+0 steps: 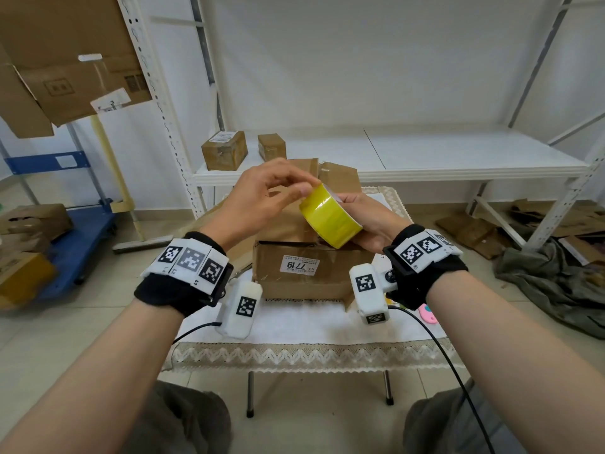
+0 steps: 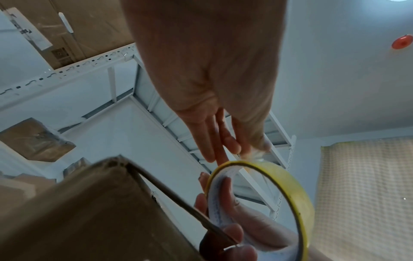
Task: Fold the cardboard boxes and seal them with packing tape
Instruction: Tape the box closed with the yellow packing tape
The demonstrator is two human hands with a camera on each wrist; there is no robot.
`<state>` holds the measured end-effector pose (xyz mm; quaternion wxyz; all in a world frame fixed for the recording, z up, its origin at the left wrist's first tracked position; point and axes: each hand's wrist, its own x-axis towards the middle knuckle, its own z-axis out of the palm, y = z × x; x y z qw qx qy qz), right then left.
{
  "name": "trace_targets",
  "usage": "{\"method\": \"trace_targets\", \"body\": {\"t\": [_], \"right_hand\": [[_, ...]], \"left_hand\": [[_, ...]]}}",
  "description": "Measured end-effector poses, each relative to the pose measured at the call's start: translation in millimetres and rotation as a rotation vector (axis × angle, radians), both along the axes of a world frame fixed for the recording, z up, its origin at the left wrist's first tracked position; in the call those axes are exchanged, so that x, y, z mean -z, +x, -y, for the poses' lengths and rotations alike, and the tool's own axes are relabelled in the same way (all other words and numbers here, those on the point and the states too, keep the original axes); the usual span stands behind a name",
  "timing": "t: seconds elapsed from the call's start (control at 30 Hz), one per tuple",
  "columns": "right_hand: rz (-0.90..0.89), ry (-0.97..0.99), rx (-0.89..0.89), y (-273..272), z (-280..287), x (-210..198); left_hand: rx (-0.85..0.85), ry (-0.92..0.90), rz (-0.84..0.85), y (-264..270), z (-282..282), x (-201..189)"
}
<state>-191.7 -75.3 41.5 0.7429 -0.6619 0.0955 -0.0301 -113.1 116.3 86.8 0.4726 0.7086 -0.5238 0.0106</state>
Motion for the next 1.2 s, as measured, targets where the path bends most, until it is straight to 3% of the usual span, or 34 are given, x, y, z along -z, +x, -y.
{"method": "trace_targets", "body": {"t": [0.33,0.57,0.93,1.2], "right_hand": [[0.011,0.008,0.052,-1,2,1],[0.019,-0.031,0.067,0,2,2],[0.054,-0.012,0.080,-2,3,3],[0.058,0.024,0.097,-3,2,3]], "left_hand": [[-0.025,-0.081,-0.096,-6,-5,0],[0.000,-0.041,-0.204,-5,-6,1],[-0.084,0.136,-0.156,-13,-5,2],[-0.251,0.060,-0.056,-24,-3,-4]]}}
